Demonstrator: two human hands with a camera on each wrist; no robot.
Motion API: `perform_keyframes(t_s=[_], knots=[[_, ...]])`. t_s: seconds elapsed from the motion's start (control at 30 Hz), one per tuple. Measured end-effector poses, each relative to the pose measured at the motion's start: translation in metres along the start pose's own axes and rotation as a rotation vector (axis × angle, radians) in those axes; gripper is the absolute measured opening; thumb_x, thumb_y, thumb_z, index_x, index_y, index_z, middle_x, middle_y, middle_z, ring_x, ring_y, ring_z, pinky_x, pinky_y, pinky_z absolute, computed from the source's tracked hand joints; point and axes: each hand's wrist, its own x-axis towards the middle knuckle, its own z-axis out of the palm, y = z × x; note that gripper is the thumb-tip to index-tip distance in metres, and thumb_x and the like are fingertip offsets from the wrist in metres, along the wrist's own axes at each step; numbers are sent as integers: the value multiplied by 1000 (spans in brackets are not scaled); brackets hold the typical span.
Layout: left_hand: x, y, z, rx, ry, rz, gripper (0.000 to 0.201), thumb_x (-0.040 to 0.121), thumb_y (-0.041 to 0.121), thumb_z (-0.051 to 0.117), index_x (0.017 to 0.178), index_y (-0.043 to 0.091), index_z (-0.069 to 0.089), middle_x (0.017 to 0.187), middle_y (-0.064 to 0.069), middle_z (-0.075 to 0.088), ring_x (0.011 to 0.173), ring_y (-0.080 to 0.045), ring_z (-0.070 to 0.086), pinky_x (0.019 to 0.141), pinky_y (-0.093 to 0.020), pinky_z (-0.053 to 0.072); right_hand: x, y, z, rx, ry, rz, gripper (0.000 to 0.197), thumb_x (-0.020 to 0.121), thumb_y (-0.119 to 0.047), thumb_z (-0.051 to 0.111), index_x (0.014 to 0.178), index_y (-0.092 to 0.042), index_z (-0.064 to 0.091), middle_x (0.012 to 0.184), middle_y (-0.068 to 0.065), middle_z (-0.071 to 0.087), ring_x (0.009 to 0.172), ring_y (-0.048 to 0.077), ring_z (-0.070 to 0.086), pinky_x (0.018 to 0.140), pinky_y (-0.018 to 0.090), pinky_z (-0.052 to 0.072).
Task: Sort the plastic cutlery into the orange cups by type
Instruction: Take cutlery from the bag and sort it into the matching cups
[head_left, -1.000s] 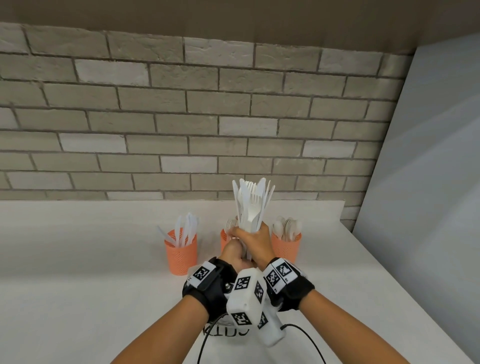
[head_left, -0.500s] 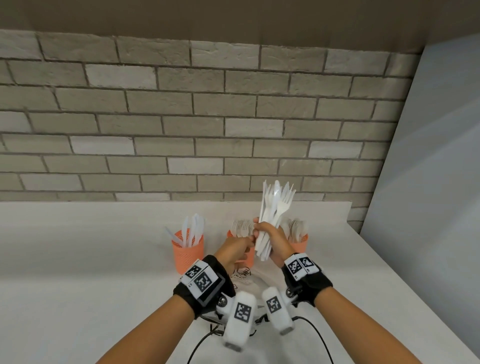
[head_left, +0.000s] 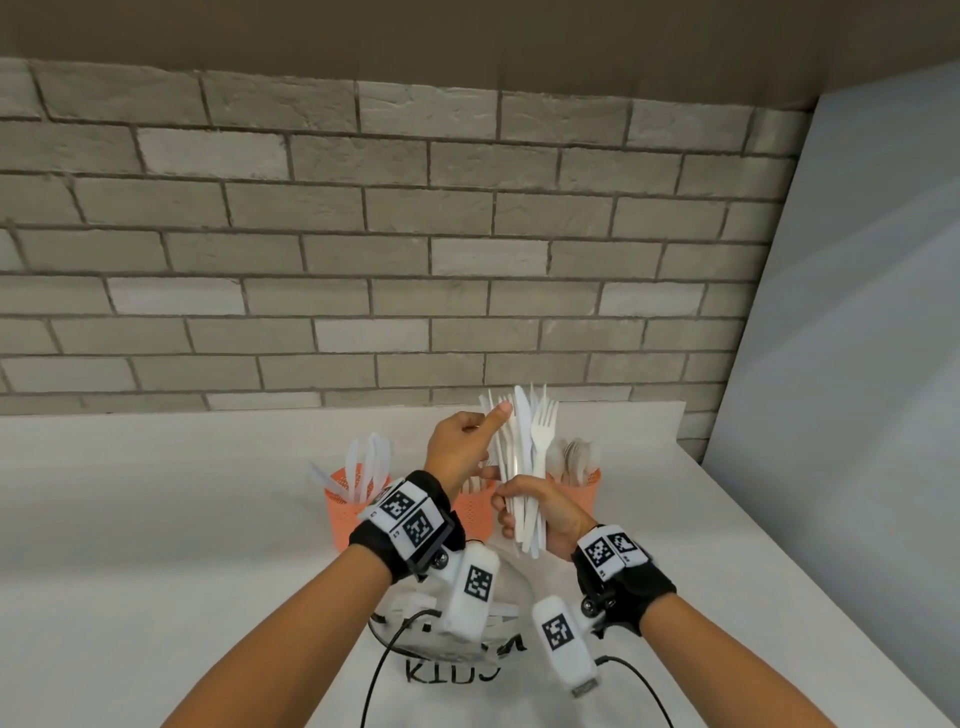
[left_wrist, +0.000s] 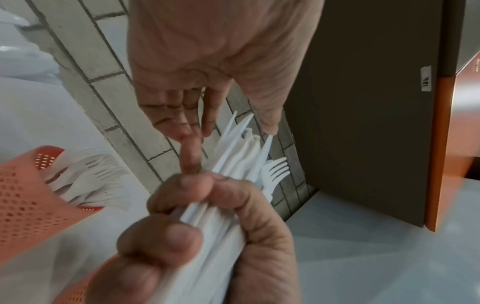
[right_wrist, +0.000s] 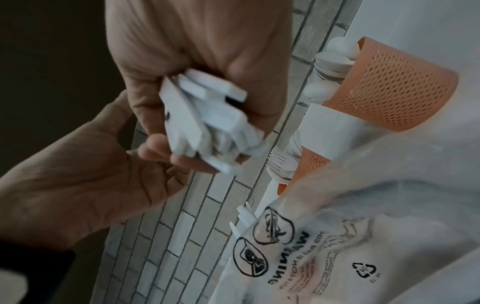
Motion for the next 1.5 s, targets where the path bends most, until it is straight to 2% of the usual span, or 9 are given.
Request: perform_keyframes(t_s=[0.2,0.37,0.5,0.77,0.93,1.07,1.17,1.37,1.5], knots=[[8,-6,6,61,11,40,35,94,37,49,82,6,60,71,-5,60,62,-18,56,44,-19,42,-3,5,-5,-24,-34,5,36,71,-12,53,107,-12,58,64,1,66,44,8,52,44,18,45],[13,-12,5,-11,7,-5,27,95,24,47,76,10,61,72,-9,62,59,-21,56,47,-23,42,-1,8,-10,35,-48,18,40,71,-11,53,111,-8,57,70,6,70,48,10,56,48,20,49],[11,-15,4,26,-71,-71,30,92,18,49,65,8,57,63,-8,60,47,-14,51,36,-12,35,2,9,-11,-5,-50,45,43,70,-12,55,113,-6,55,79,9,73,51,11,60,51,22,52],[19,-18,-2,-97,-10,-99,37,100,24,36,76,8,60,74,-7,65,65,-19,59,61,-28,46,5,6,-14,2,-65,29,23,83,-7,49,104,-4,60,84,9,75,73,18,72,72,30,58],[22,-17,-1,-243,67,-69,35,102,27,29,81,11,51,66,-9,66,62,-20,62,56,-27,46,8,7,-19,-9,55,-33,23,91,-1,43,110,1,58,85,14,73,75,23,72,81,39,55],[31,-12,-4,-398,208,-16,25,101,20,30,88,14,50,52,-3,47,38,-12,53,46,-22,48,4,7,-23,-22,164,-44,11,90,0,47,97,1,57,71,12,72,61,21,70,67,35,58],[40,-7,-10,-307,241,-6,17,100,16,32,102,15,48,59,0,32,38,-7,31,33,-14,30,-1,8,-24,-71,242,-54,8,89,0,50,87,-6,55,57,7,62,42,14,56,49,28,51],[35,-3,-2,-147,86,-33,5,92,11,52,94,11,56,65,1,42,54,-11,36,46,-18,31,0,13,-28,-125,333,-76,9,88,-4,53,83,-10,54,43,-1,45,35,10,38,38,20,36],[21,-6,16,-103,-22,-3,6,85,14,66,79,12,63,56,4,46,41,-4,40,40,-14,32,0,15,-25,-148,305,-63,10,88,-4,54,80,-10,53,44,-1,44,35,10,38,38,20,36]])
